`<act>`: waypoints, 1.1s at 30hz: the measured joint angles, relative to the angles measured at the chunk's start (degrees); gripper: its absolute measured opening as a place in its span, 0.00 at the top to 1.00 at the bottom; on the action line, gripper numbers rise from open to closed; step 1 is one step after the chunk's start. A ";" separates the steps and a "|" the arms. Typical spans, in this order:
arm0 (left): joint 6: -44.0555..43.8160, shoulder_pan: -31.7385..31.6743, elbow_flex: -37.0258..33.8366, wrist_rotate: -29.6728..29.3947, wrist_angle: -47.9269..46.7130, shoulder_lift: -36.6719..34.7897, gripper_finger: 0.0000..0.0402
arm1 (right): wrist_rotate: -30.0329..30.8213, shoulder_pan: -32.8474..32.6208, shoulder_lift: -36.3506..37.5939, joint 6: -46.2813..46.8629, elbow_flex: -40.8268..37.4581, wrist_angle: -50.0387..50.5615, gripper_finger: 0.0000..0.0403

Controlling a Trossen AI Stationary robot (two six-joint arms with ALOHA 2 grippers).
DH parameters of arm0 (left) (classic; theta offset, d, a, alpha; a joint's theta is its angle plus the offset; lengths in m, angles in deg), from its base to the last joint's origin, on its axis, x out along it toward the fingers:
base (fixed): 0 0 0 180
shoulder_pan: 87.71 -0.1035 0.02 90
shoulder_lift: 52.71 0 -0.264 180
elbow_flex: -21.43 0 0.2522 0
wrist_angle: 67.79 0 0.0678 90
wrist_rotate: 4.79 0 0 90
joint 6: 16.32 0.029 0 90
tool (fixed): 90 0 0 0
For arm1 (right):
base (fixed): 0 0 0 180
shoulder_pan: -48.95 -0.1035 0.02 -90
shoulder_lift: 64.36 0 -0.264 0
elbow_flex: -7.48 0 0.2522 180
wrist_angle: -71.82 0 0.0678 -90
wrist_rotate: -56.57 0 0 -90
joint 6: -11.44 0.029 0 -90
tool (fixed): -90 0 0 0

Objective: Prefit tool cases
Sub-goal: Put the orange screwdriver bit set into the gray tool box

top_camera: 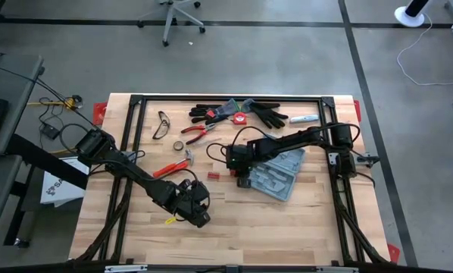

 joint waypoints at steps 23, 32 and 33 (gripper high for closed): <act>0.04 -0.02 0.01 -0.63 -0.61 0.00 0.61 | 1.90 1.27 5.47 3.68 -0.87 1.83 0.82; 0.02 -0.02 -0.01 -0.61 -0.94 0.02 0.61 | 1.57 1.48 5.96 5.03 -0.79 0.33 0.82; 0.02 -0.02 -0.01 -0.60 -0.92 0.02 0.61 | 1.57 1.48 6.24 5.02 -0.79 0.30 0.82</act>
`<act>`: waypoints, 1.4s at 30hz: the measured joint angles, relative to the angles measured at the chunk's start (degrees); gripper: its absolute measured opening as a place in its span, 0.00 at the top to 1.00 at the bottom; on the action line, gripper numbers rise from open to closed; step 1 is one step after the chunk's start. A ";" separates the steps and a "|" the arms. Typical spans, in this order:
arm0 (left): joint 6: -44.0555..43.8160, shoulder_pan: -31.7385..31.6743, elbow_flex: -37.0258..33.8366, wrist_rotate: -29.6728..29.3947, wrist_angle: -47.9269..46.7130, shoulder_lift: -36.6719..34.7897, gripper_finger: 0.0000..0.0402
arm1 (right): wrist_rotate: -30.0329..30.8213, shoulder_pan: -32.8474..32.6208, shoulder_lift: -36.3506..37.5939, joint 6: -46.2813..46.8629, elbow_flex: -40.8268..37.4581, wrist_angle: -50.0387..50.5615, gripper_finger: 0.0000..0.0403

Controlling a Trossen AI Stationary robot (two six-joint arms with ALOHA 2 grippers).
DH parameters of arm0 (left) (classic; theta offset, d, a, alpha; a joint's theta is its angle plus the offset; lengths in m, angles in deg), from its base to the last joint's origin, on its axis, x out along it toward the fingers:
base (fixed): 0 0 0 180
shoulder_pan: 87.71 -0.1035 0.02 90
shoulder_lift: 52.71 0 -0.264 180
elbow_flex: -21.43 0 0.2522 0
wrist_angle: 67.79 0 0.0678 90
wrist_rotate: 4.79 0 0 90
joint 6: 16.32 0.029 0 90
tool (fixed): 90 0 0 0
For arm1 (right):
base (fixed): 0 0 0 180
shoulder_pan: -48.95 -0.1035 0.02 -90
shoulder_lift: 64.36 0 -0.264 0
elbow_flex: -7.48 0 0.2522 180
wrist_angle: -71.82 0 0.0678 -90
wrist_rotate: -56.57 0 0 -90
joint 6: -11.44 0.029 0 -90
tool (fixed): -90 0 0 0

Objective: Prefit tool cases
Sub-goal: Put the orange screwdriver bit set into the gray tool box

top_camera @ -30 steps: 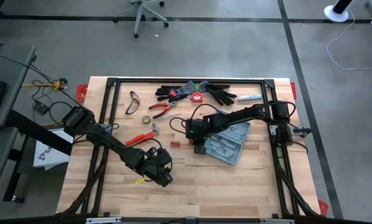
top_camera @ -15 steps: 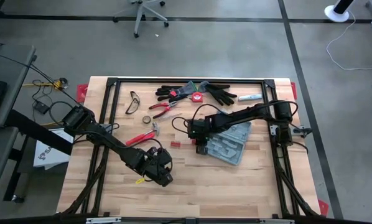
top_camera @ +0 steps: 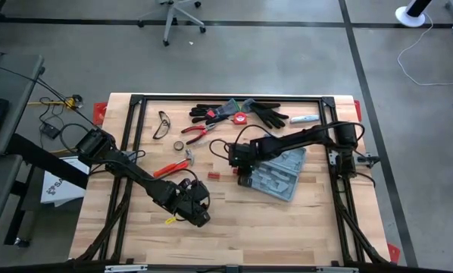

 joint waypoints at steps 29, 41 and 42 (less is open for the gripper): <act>24.87 -14.71 0.00 3.00 22.88 2.01 0.61 | 13.64 -12.72 33.05 34.20 -28.50 -5.04 0.82; 45.93 -28.50 6.77 22.05 35.24 10.99 0.61 | 18.02 -19.54 34.31 45.14 -32.04 -2.51 0.82; 48.80 -28.82 8.04 23.86 35.50 11.90 0.61 | 18.16 -19.88 34.31 45.85 -32.04 -2.02 0.82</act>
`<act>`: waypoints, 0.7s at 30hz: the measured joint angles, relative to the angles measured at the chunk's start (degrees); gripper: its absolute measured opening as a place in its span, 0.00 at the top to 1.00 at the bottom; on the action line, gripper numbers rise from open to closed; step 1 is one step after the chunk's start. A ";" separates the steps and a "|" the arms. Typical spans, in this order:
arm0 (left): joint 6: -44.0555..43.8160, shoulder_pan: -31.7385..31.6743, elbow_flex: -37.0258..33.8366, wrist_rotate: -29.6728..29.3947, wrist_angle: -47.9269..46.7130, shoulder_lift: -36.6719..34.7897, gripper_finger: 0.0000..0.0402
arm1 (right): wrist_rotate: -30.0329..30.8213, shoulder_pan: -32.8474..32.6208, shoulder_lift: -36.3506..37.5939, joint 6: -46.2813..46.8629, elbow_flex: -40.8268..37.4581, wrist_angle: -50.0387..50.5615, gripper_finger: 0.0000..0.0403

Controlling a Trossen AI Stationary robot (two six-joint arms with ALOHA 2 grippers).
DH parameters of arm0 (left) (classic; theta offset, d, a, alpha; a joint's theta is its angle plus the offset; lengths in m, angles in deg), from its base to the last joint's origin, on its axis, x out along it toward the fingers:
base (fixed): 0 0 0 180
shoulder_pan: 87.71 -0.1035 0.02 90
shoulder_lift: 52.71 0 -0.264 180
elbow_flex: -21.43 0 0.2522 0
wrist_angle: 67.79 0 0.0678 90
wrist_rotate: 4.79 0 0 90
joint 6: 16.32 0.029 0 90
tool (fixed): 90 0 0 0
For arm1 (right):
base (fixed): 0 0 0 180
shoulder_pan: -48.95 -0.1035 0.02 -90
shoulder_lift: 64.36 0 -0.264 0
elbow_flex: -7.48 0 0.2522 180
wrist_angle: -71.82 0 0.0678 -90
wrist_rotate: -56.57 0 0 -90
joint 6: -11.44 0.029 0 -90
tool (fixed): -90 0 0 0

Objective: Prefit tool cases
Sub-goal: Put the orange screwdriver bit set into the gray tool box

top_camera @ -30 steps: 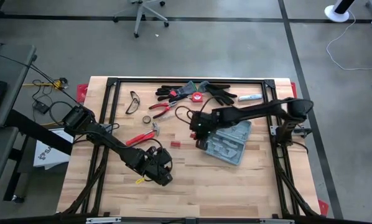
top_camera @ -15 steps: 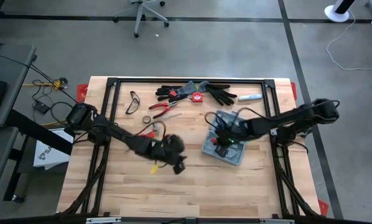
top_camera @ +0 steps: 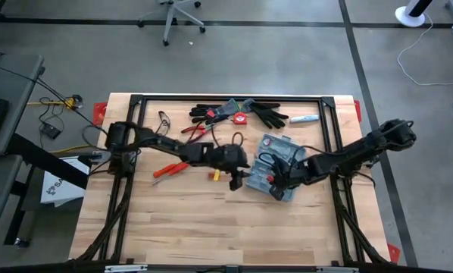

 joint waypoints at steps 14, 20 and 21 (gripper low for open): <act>19.51 -1.73 17.13 3.61 -17.08 13.95 0.61 | 1.88 -5.74 1.92 8.70 0.00 3.89 0.82; 9.95 -1.93 17.58 3.19 -29.37 13.57 0.65 | 2.03 -6.07 1.92 7.78 0.00 3.73 0.82; 8.81 -1.58 17.57 3.25 -30.32 13.59 0.67 | 2.29 -6.07 1.92 7.53 0.00 3.60 0.82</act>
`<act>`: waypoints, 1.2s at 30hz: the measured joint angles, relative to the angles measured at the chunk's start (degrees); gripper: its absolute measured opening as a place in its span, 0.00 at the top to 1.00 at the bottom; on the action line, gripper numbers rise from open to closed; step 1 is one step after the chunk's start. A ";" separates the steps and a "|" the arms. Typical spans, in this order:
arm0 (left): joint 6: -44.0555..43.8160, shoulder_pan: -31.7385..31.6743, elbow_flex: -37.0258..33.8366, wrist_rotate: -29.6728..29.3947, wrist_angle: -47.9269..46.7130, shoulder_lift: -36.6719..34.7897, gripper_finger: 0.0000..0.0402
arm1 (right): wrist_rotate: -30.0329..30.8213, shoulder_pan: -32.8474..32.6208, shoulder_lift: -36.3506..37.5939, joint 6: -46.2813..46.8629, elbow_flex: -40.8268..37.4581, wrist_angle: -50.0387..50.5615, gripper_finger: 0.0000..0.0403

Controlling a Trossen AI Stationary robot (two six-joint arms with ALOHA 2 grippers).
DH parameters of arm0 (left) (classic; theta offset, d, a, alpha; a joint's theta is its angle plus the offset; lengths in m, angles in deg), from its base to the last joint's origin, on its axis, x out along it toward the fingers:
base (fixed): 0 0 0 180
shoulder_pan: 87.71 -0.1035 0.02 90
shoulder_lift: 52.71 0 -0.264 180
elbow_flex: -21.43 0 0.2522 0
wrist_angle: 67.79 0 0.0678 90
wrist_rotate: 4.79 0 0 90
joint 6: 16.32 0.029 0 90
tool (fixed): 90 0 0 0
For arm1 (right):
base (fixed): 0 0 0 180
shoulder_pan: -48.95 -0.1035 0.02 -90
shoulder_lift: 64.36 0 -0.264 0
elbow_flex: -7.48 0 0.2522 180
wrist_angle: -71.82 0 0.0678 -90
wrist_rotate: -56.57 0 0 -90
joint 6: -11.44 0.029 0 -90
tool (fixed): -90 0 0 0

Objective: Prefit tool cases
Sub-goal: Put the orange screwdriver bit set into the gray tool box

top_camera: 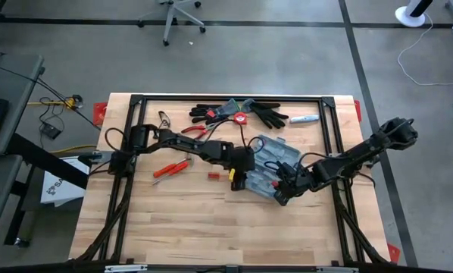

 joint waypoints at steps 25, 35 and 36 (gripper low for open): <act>-14.18 10.95 -1.03 -14.67 -0.27 -7.98 1.00 | 0.95 0.04 -4.21 -8.45 0.04 -17.71 0.82; -17.32 13.28 -5.61 -12.58 -0.07 -8.46 1.00 | -1.55 -1.46 -7.26 -11.12 0.04 -20.09 0.82; -17.73 13.33 -6.32 -11.91 0.75 -8.46 1.00 | -1.43 -1.65 -7.26 -11.57 0.04 -19.99 0.82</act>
